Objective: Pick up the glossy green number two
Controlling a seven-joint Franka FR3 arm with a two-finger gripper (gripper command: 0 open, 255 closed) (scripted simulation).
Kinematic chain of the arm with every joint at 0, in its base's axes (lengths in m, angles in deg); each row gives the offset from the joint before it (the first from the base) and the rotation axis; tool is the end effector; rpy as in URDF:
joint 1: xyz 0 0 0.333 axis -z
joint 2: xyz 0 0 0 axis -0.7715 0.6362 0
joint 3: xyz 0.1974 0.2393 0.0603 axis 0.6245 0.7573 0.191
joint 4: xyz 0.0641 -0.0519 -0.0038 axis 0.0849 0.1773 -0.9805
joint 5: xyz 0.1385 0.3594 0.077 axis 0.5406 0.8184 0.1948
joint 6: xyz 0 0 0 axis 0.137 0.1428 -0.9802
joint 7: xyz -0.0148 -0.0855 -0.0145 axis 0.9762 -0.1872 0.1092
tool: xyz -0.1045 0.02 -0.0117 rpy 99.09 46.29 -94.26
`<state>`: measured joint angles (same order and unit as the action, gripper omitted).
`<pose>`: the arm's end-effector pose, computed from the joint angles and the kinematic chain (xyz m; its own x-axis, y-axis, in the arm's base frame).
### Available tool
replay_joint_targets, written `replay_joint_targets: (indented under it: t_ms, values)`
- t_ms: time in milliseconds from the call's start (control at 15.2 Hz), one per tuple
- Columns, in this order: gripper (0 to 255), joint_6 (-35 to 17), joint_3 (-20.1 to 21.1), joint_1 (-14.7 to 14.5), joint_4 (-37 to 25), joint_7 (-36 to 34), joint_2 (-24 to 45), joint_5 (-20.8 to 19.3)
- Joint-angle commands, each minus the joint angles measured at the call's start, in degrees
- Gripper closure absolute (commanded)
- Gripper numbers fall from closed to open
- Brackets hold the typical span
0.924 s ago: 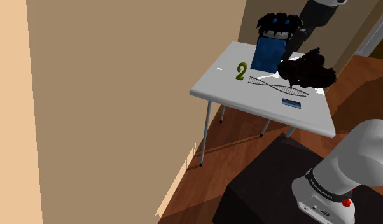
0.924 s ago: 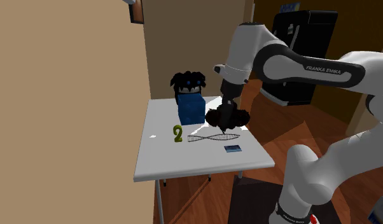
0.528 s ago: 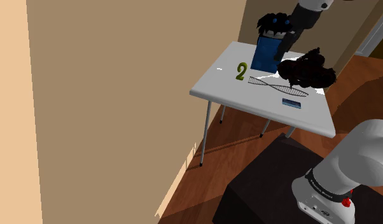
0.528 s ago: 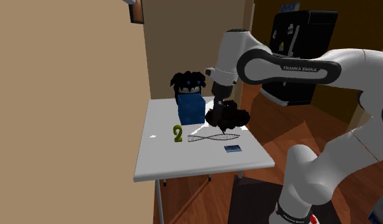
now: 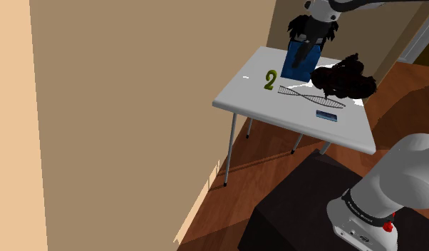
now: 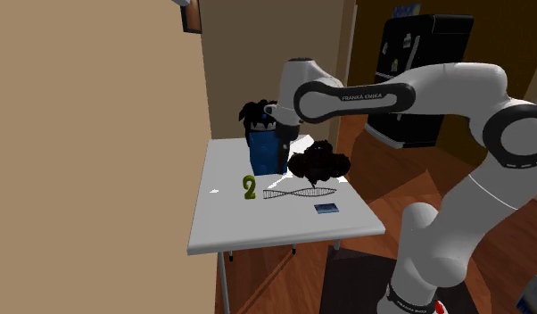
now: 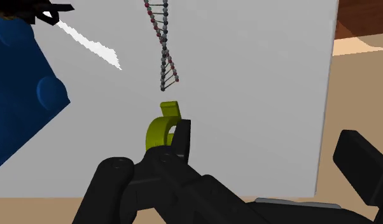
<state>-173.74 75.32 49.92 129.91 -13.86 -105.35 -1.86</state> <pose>0.4197 -0.1068 0.5876 0.9600 0.2409 0.1430 0.2340 -0.9702 0.0633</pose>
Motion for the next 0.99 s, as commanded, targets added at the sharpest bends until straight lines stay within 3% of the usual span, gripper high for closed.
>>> replay_joint_targets:
  t_ms: [0, 660, 924]
  values:
    - [0, -1.8, -1.7, -0.3, -1.8, 2.7, 3.9, 0.6]
    - [0, -6.2, -8.3, -0.2, -17.2, 17.3, 27.0, 8.9]
    - [0, -8.4, -8.3, 0.0, -16.3, 18.3, 28.6, 9.7]
